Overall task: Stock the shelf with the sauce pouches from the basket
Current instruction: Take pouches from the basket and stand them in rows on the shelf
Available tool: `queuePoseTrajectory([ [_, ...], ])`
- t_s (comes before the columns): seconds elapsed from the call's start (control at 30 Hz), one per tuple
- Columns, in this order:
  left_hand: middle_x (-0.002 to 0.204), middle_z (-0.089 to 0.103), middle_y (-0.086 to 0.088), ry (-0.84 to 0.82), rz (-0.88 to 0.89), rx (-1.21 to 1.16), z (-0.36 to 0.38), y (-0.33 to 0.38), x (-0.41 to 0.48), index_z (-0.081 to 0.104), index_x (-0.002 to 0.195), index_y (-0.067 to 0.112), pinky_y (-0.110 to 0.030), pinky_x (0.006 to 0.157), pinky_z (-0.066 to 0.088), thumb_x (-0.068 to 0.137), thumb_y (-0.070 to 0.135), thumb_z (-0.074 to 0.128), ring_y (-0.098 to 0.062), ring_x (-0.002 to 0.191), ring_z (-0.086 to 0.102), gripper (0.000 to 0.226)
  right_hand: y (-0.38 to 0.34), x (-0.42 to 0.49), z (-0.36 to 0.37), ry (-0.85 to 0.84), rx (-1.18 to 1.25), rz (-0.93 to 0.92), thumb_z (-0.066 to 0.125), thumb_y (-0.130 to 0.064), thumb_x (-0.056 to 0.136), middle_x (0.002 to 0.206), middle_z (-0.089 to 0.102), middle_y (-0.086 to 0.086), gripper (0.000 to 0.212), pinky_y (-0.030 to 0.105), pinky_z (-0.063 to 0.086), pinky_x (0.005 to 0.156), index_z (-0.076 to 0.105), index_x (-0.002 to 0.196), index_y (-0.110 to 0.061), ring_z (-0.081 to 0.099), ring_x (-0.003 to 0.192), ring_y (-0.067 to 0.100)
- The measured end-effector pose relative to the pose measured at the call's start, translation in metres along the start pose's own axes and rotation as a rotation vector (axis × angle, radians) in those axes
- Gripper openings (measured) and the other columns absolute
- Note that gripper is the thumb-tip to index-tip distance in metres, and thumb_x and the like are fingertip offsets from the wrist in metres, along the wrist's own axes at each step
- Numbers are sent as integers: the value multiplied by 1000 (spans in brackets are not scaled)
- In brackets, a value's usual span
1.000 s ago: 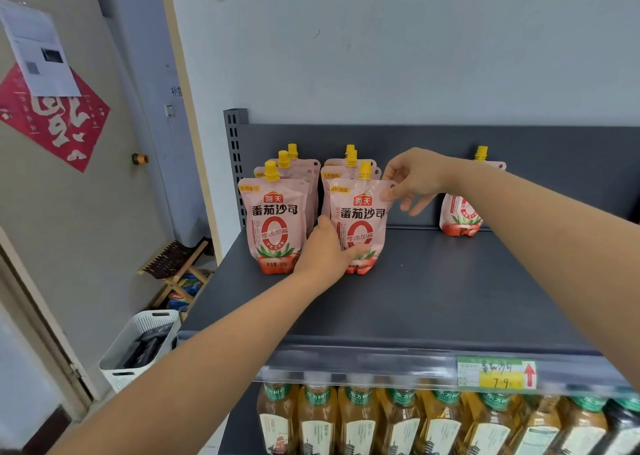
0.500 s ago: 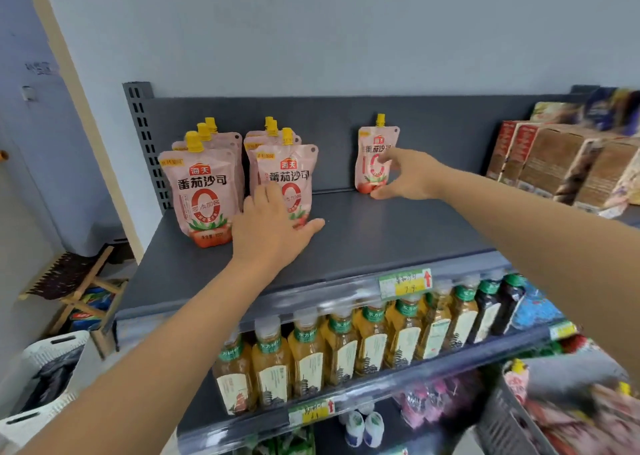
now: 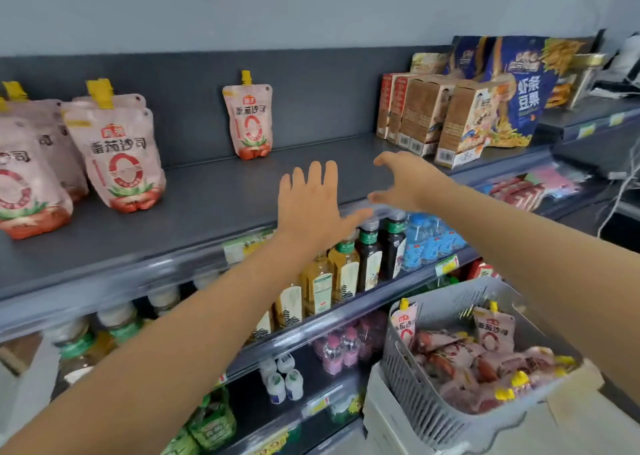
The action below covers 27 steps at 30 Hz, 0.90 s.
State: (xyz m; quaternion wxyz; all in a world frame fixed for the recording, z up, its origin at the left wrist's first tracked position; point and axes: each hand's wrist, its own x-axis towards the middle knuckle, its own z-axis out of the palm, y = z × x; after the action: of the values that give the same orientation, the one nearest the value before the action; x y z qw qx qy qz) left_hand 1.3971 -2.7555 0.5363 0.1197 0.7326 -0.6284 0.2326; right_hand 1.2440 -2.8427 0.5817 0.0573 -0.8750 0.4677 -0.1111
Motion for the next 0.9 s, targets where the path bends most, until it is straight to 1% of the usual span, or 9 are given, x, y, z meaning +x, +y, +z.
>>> queuePoseTrajectory([
  [0.13,144,41,-12,-11,104,-51,30,91,29,29,145,10,-48,103,35,77,84,24,-35,127,43,101,97,-22,0,79,-111,88,61,-38,89,144,38,12,70,44,50,88,27,147,-20,49,119,34],
  [0.23,138,48,-14,-51,186,-36,65,152,42,39,140,7,-45,98,39,79,82,28,-34,120,50,97,170,-38,17,164,-255,175,53,-35,93,136,45,14,62,43,47,84,26,146,-16,47,119,36],
  [0.33,128,55,-14,-114,283,-72,109,201,37,48,132,7,-43,88,45,80,78,30,-34,109,56,90,225,-54,54,49,-223,285,53,-29,92,135,46,14,60,44,46,83,26,144,-15,47,120,37],
  [0.43,139,44,-8,-275,397,-59,153,231,17,34,140,12,-43,92,40,87,72,33,-30,121,46,80,260,-71,105,-112,-179,355,53,-29,91,132,47,13,59,43,50,81,26,142,-16,48,118,37],
  [0.53,144,40,-7,-379,428,-59,195,244,2,29,144,13,-43,95,40,89,71,31,-30,126,43,80,286,-83,159,-257,-142,414,50,-29,92,136,44,13,56,42,48,81,27,141,-15,46,121,35],
  [0.6,147,37,-8,-487,447,-91,222,248,-4,25,146,14,-44,98,39,89,70,31,-30,129,40,80,300,-88,190,-315,-87,460,51,-30,92,138,44,15,57,42,49,80,29,142,-15,47,122,36],
  [0.73,145,39,-9,-604,472,-154,263,259,-14,28,144,14,-43,96,41,91,67,32,-31,125,44,76,318,-93,241,-343,97,593,52,-25,93,131,50,16,49,38,45,89,40,137,-10,50,120,34],
  [0.83,137,46,-8,-604,484,-142,287,262,-22,34,139,14,-42,94,44,89,67,35,-29,122,47,73,322,-83,276,-407,189,746,54,-22,91,97,56,12,30,27,42,69,53,116,-6,59,103,32],
  [0.9,132,50,-8,-587,520,-100,299,262,-27,38,136,13,-41,90,41,89,67,33,-29,118,50,72,322,-70,300,-469,257,851,54,-24,92,101,55,11,32,26,42,66,52,117,-5,57,101,29],
])
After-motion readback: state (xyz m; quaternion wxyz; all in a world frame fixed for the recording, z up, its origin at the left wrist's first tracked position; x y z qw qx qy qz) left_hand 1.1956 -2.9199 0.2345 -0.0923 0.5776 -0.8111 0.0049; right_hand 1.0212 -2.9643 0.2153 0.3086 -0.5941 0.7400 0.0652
